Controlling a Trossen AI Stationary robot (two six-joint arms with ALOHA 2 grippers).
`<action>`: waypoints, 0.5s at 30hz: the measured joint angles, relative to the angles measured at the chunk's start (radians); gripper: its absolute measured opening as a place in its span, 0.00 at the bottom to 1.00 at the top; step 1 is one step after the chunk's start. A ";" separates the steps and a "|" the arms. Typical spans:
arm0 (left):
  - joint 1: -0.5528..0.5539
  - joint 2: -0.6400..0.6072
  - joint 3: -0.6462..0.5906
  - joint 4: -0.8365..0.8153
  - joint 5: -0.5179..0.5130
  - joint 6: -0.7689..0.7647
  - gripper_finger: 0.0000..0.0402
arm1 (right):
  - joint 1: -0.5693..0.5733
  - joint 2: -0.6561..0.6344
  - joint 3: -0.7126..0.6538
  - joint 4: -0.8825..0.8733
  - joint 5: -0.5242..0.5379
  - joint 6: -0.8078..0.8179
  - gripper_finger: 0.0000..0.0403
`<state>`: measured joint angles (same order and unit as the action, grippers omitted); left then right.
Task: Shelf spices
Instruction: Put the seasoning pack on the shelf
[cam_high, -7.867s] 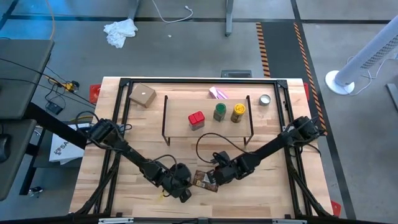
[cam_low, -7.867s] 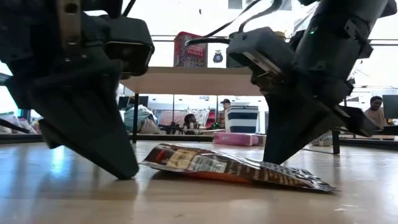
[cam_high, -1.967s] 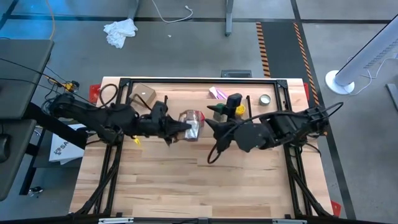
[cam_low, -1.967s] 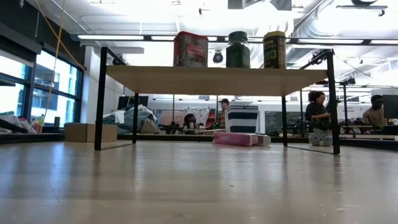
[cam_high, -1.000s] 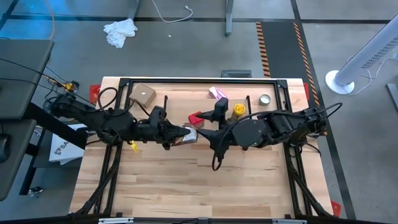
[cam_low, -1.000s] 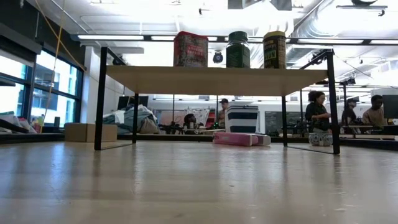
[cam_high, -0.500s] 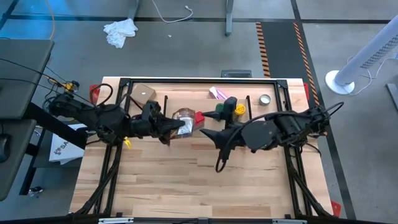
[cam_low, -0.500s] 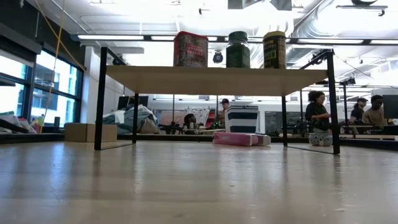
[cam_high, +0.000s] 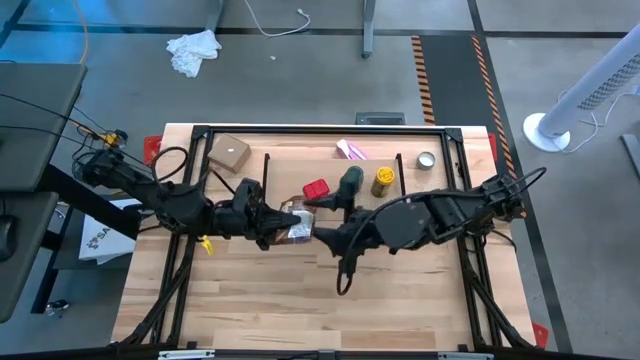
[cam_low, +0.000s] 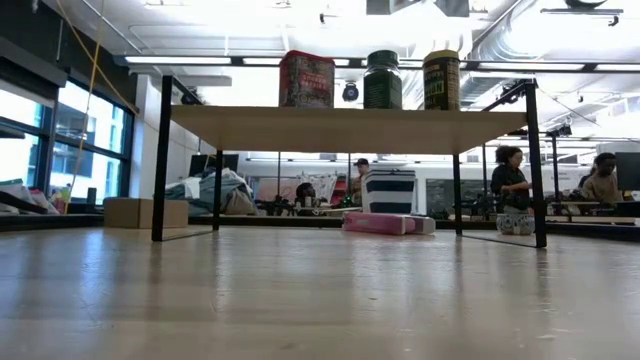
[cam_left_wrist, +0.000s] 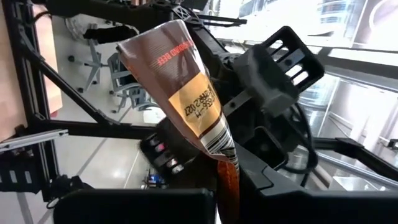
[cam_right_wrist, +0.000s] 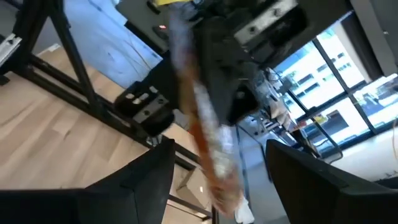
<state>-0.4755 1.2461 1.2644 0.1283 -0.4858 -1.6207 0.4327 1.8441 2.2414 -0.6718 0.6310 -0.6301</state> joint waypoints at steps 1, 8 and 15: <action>0.000 0.002 0.000 0.004 0.000 0.000 0.02 | 0.000 0.007 0.000 0.005 -0.003 -0.002 0.62; -0.015 0.016 0.000 0.022 0.002 -0.001 0.02 | 0.006 0.029 -0.001 0.051 0.017 0.002 0.51; -0.017 0.014 0.000 0.031 0.003 0.026 0.03 | 0.021 0.030 0.000 0.052 0.027 -0.009 0.07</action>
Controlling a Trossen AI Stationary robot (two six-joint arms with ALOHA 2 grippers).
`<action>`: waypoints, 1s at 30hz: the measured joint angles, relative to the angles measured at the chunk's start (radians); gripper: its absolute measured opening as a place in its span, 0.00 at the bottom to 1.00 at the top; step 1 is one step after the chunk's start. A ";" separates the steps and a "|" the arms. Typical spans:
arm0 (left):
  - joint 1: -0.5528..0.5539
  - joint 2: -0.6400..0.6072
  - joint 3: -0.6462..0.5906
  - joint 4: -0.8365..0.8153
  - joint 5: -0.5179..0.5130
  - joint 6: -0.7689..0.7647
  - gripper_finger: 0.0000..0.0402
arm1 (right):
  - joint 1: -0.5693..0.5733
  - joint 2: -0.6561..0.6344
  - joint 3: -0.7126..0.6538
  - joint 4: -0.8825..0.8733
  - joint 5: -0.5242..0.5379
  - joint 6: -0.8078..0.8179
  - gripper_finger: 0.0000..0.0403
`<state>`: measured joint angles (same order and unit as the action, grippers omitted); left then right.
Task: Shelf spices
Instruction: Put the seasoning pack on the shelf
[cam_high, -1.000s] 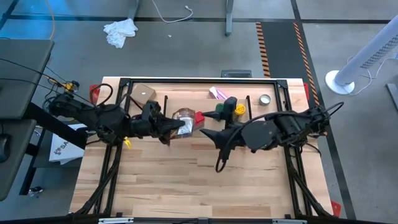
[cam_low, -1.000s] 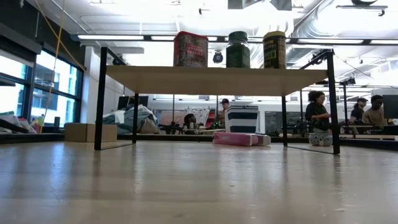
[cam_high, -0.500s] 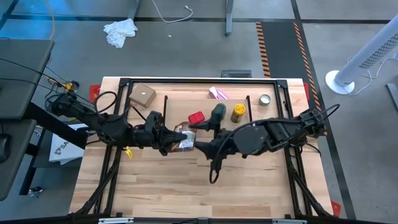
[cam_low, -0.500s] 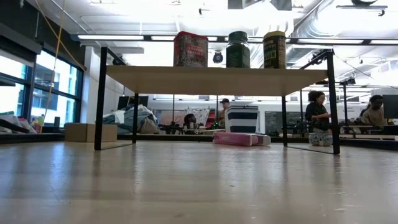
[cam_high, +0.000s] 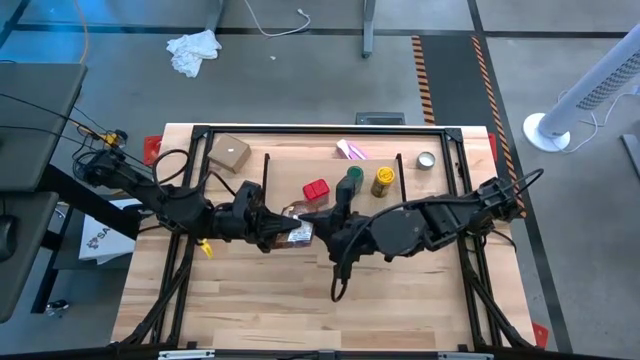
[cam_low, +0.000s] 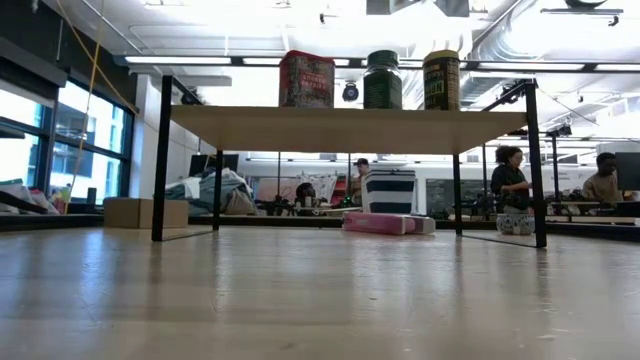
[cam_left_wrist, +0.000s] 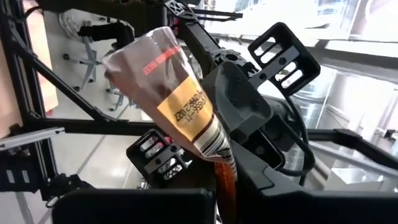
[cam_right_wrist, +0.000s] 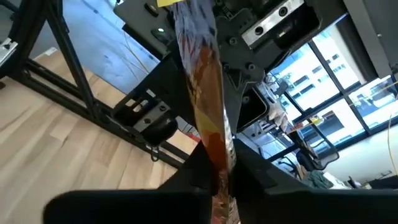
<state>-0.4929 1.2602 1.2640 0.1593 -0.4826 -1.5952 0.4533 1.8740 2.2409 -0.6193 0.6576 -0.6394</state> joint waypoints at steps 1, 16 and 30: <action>0.000 0.000 0.000 0.001 0.000 0.015 0.04 | 0.002 0.000 0.000 0.000 0.000 0.003 0.05; 0.001 -0.088 -0.001 -0.215 -0.013 0.180 0.25 | 0.035 -0.014 0.116 -0.197 0.137 0.163 0.04; -0.107 -0.259 0.000 -0.379 -0.135 0.611 0.41 | -0.004 -0.038 0.086 -0.237 -0.335 0.600 0.04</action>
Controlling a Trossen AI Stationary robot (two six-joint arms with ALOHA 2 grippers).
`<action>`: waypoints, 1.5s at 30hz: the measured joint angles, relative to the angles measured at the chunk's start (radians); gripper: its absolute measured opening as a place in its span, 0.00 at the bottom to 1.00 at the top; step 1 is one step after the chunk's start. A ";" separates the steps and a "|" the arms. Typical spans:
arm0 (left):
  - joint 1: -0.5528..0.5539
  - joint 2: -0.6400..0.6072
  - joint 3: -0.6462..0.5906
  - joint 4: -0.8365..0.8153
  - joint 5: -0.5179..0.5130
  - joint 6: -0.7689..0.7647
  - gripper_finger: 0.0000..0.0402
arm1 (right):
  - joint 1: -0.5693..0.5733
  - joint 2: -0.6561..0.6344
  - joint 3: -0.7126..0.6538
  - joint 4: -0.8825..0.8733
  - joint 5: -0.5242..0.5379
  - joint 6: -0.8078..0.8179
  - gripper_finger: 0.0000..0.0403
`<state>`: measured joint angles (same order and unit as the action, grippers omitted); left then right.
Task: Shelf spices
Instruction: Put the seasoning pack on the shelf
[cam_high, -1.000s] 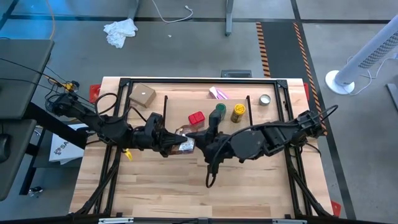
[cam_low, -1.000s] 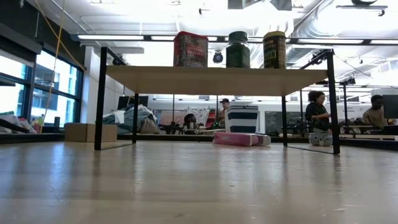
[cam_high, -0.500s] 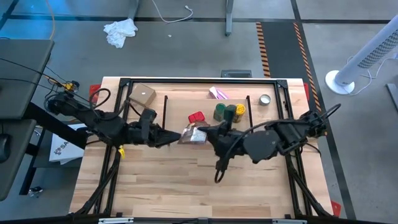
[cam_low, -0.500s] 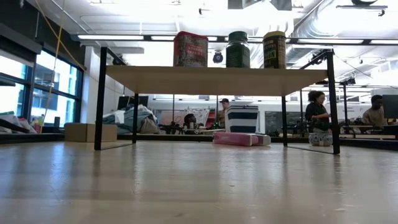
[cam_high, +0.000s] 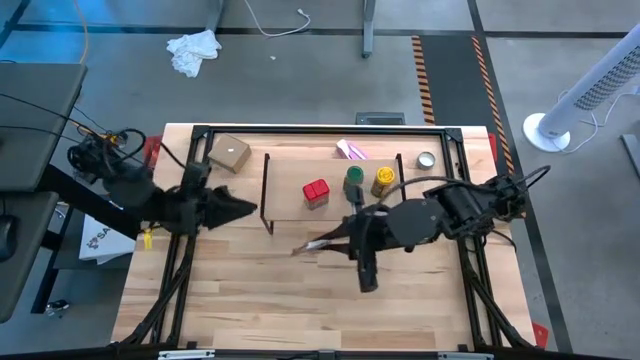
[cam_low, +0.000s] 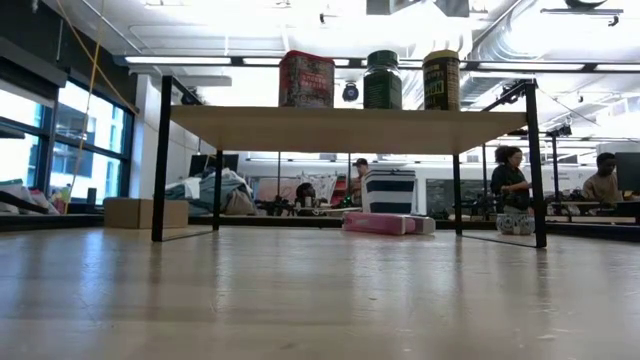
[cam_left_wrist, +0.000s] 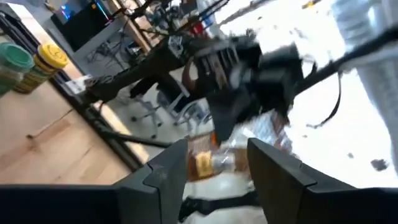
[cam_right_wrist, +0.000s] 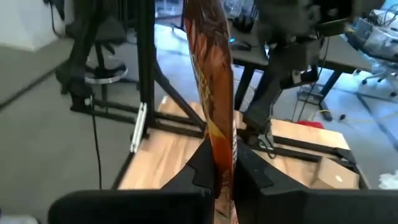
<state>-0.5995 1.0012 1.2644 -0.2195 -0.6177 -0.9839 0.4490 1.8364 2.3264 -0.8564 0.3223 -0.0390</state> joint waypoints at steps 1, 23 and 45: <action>-0.022 0.001 0.000 -0.008 -0.018 0.022 0.42 | -0.006 0.004 0.000 0.016 -0.004 0.012 0.04; -0.228 0.134 -0.001 0.084 -0.353 0.780 0.62 | -0.106 0.105 -0.002 0.165 -0.079 0.349 0.03; -0.100 0.175 -0.001 0.210 -0.207 0.883 0.61 | -0.128 0.150 -0.002 0.233 -0.166 0.281 0.03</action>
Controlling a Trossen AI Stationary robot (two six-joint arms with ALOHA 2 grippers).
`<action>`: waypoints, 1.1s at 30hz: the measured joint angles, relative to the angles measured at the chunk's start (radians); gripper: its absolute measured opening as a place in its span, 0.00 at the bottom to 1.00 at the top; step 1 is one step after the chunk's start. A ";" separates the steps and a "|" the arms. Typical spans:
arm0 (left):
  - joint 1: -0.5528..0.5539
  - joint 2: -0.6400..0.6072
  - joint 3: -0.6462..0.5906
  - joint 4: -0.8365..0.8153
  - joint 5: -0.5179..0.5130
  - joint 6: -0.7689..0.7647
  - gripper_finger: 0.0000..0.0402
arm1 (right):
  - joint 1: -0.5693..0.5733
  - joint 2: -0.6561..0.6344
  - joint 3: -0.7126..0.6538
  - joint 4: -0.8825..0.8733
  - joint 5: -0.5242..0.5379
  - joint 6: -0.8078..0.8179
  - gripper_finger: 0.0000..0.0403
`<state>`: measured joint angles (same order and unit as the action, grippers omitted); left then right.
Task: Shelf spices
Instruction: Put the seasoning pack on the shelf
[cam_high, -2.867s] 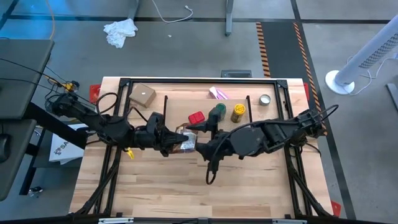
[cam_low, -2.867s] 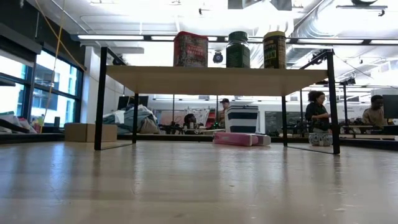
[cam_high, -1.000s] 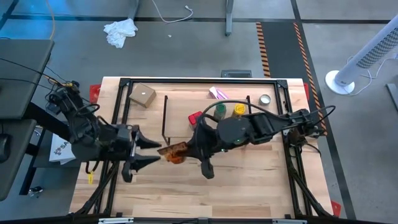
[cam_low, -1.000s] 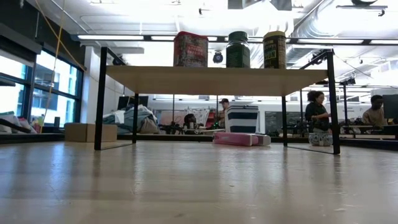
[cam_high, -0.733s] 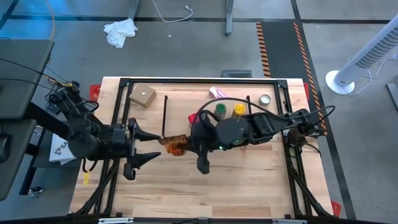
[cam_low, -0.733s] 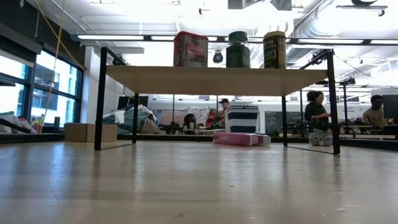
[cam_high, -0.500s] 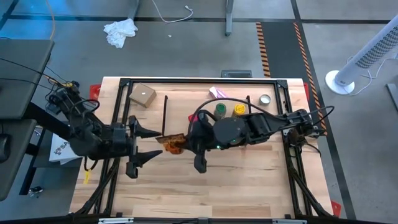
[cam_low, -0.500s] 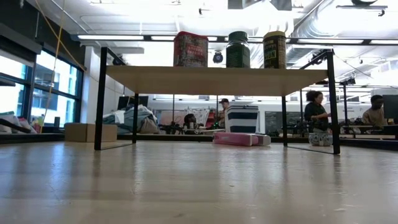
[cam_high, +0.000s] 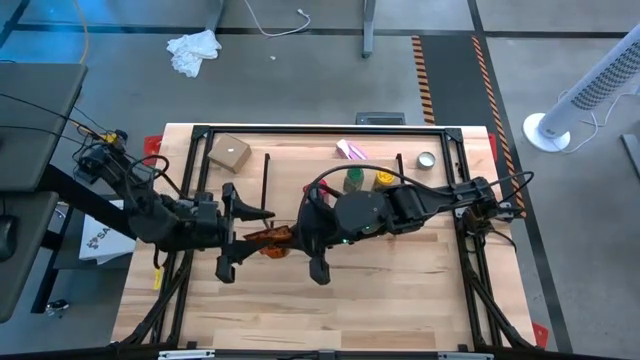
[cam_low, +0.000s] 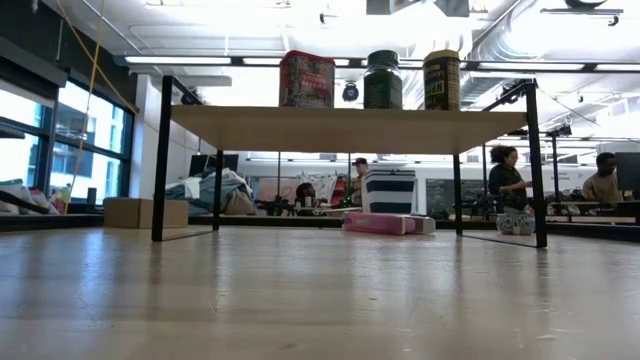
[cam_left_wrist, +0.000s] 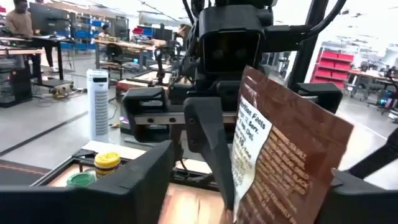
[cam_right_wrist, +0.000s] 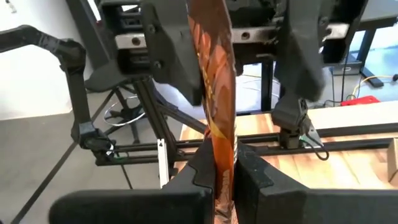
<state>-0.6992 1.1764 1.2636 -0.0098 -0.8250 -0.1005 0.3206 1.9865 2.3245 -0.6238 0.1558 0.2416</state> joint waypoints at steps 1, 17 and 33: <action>0.002 0.005 0.000 0.011 -0.004 0.002 0.57 | 0.000 0.000 0.000 0.001 0.000 -0.006 0.03; -0.024 -0.009 0.001 0.034 -0.216 0.007 0.01 | 0.003 -0.036 0.001 -0.109 0.018 -0.031 0.46; 0.172 0.218 -0.057 -0.073 -0.671 -0.503 0.01 | 0.085 -0.169 0.001 -0.492 0.371 0.078 0.59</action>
<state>-0.5271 1.3949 1.2064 -0.0825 -1.4963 -0.6033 0.4051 1.8179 2.3257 -1.1162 0.5267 0.3195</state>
